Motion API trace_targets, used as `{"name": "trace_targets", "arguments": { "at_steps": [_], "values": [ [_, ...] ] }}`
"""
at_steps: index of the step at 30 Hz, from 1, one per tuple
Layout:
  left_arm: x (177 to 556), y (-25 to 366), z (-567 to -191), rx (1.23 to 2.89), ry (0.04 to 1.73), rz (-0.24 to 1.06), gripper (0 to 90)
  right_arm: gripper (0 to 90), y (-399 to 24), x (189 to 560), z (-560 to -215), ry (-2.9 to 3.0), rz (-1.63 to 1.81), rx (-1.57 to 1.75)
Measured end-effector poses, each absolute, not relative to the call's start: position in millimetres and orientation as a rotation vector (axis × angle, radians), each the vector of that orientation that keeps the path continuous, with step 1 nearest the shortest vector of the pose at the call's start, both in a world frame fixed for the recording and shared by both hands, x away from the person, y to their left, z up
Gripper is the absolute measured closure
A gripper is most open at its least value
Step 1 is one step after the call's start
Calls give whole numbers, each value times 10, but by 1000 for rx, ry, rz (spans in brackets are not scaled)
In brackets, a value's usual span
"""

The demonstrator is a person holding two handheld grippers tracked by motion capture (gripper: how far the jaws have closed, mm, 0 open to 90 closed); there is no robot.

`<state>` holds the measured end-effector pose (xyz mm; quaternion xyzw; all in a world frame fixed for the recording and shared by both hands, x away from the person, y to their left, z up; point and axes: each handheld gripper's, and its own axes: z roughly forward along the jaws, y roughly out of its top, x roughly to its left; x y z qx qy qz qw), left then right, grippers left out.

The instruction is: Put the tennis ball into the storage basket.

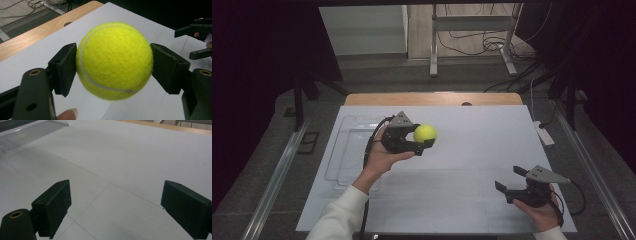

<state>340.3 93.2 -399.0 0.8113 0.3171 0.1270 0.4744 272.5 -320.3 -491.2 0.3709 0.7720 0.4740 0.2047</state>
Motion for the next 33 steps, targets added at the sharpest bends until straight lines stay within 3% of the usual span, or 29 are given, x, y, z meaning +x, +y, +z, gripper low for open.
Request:
{"name": "trace_targets", "arguments": {
  "at_steps": [33],
  "values": [
    [3392,1182,-3913,1931,821,356,267,99,-3206,2726,-4907,2146,1321,1037]
  ]
}}
